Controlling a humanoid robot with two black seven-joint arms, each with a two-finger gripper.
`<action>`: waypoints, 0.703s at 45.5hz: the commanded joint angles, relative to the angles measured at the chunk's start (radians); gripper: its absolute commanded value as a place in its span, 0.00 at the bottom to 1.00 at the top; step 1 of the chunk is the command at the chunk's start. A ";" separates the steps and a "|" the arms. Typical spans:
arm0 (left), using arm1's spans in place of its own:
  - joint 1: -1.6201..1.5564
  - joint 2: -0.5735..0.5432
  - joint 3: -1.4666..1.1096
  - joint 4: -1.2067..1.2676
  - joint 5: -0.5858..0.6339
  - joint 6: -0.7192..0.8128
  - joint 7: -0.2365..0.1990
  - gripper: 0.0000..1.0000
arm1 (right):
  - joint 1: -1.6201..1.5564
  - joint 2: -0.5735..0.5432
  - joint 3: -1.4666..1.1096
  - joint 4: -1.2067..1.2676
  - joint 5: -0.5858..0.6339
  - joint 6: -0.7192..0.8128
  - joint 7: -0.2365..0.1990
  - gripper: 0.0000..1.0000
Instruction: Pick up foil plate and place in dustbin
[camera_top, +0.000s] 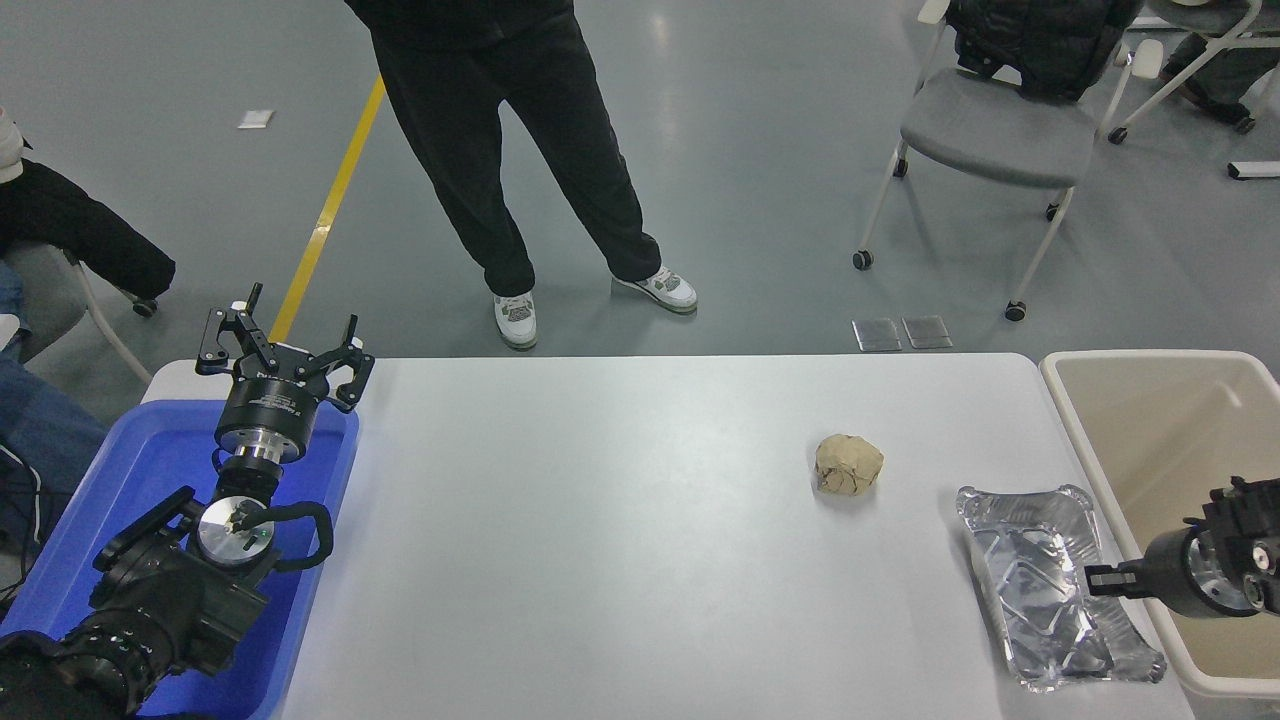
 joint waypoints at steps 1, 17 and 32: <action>0.000 0.000 0.000 0.000 0.000 0.000 0.000 0.99 | -0.015 0.017 0.005 -0.006 0.003 -0.008 -0.002 0.08; 0.000 0.001 0.000 0.000 0.000 0.000 0.000 0.99 | -0.022 0.017 0.007 -0.003 0.002 -0.011 0.000 0.00; 0.000 0.000 0.000 0.000 0.000 0.000 0.000 0.99 | 0.077 -0.072 -0.010 0.091 -0.007 -0.008 0.001 0.00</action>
